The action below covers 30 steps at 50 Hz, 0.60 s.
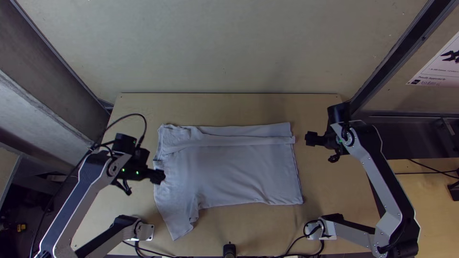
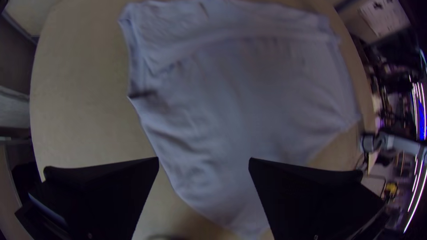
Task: Fold the t-shirt
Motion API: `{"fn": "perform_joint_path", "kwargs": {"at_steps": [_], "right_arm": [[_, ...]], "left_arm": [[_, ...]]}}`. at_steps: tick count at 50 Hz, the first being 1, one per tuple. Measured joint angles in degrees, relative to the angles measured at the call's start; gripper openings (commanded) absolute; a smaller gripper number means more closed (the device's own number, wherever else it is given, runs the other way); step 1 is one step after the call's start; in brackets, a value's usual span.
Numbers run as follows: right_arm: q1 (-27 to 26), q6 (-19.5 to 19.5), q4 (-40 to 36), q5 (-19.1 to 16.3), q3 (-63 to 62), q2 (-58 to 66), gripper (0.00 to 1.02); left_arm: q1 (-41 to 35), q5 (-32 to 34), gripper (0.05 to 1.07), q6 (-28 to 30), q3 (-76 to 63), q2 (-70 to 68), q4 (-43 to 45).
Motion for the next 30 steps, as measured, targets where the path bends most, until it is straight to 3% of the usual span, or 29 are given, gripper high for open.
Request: {"fn": "perform_joint_path", "kwargs": {"at_steps": [9, 30], "right_arm": [[0.7, 0.0, -0.2, 0.0, -0.6, 0.0, 0.98], [0.7, 0.0, -0.3, -1.3, -3.8, 0.0, 0.98]], "left_arm": [[-10.3, -2.2, 1.02, -2.3, -3.1, -2.1, -5.5], [-25.7, -2.6, 1.02, -10.6, -11.0, -1.6, -8.0]]}}
